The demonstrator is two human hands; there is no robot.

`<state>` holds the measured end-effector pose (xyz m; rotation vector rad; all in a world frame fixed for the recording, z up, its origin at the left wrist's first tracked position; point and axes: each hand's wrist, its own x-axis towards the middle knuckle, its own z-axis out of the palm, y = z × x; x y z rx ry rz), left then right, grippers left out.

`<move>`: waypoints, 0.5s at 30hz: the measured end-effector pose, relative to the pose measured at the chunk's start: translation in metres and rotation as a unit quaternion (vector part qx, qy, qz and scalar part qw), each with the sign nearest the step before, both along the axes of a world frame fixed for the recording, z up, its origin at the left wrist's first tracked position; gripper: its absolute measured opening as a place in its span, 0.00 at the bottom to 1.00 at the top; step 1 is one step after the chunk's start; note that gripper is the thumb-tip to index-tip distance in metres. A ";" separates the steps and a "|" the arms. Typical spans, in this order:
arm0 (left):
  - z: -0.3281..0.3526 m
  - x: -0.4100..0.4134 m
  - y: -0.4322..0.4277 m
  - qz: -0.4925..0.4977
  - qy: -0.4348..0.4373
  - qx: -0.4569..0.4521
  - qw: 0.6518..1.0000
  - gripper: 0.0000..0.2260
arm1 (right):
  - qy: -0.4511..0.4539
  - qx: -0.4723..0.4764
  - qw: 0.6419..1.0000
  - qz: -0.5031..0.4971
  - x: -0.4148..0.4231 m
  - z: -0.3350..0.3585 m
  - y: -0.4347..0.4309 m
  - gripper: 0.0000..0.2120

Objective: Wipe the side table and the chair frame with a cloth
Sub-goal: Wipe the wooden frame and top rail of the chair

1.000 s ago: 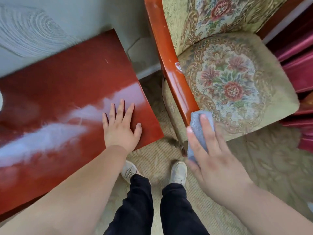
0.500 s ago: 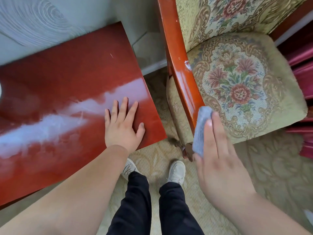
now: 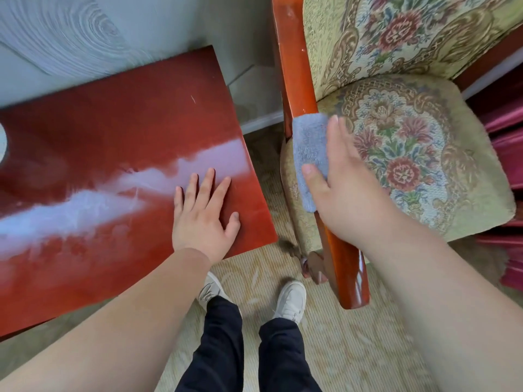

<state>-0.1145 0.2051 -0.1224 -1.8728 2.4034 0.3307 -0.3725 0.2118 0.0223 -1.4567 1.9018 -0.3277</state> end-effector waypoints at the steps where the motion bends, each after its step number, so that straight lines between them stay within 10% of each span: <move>1: 0.000 0.000 -0.001 -0.001 -0.006 0.003 1.000 0.32 | 0.028 0.006 1.000 0.002 0.003 0.004 0.010 0.35; 8: 0.005 0.004 -0.034 0.015 0.021 -0.029 0.999 0.29 | 0.179 0.009 0.983 0.026 0.028 0.010 0.081 0.36; 15: -0.003 -0.006 -0.127 0.043 0.023 -0.017 0.999 0.33 | 0.235 -0.023 0.971 0.035 0.028 -0.006 -0.043 0.39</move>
